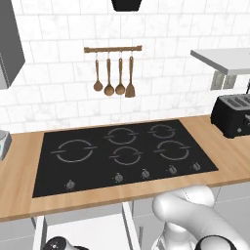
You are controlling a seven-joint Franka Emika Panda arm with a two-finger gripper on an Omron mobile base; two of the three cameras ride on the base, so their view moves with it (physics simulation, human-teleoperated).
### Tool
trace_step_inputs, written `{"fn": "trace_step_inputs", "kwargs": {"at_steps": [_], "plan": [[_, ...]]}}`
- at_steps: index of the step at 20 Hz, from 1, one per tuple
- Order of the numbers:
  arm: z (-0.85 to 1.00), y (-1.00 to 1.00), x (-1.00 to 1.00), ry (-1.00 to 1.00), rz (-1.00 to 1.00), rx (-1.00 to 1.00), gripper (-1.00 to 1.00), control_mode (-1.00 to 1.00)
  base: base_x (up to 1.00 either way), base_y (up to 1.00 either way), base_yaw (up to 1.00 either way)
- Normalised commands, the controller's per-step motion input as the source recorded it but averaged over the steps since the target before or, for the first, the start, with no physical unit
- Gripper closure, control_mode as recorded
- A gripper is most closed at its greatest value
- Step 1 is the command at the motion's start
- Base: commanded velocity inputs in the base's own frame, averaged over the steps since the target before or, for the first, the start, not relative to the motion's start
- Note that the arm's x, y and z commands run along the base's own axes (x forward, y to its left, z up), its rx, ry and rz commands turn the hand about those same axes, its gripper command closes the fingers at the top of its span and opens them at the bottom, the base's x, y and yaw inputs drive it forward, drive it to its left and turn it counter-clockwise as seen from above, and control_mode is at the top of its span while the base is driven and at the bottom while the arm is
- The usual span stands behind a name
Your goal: Pick the tongs from the drawer and place it on the counter.
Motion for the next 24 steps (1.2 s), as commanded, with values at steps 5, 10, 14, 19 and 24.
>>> {"fn": "trace_step_inputs", "kwargs": {"at_steps": [5, 10, 14, 19, 24], "plan": [[0.0, -0.08, 0.53, -0.06, 0.25, 0.0, -1.0, -1.0, 0.0, 0.0, 0.0], [-0.04, -0.24, 0.49, 0.08, 0.08, 0.0, -1.0, -1.0, 0.0, 0.0, 0.0], [-0.26, -0.29, 0.15, 0.0, 0.06, 0.01, -1.0, -1.0, 0.0, 0.0, 0.0], [-0.23, -0.1, 0.0, 0.0, 0.04, 0.0, -1.0, -1.0, 0.0, 0.0, 0.0], [-0.14, 0.0, 0.01, 0.0, 0.02, 0.0, -1.0, -1.0, 0.0, 0.0, 0.0]]}}
